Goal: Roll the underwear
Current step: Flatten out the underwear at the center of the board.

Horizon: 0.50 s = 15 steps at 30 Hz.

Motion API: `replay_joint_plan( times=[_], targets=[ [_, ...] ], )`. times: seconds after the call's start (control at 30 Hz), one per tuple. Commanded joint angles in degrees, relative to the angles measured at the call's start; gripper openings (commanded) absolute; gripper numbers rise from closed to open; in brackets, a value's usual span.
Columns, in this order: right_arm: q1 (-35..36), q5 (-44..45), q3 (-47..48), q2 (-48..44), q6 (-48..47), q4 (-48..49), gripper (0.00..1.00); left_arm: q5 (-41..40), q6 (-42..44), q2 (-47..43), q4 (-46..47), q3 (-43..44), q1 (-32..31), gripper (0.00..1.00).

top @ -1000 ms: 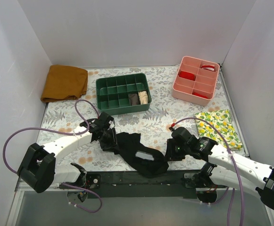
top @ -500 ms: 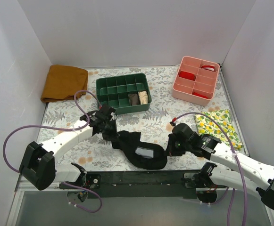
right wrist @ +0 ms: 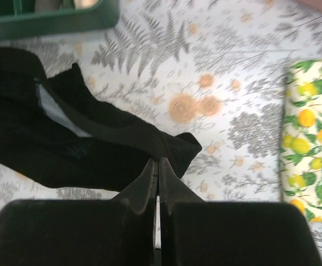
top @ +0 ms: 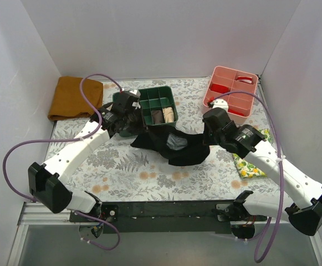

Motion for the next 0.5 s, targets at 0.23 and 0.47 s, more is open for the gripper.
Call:
replay_joint_plan(
  times=[0.23,0.47],
  targets=[
    [-8.2,-2.7,8.5,-3.9,-10.3,2.0,0.01,4.3,4.7,9.4,4.1,17.6,-0.1,0.0],
    [-5.4,-23.8,-12.5,-8.8,-4.2,10.0,0.01,4.0,-1.1,-1.8,8.0,-4.5,-0.1,0.0]
  ],
)
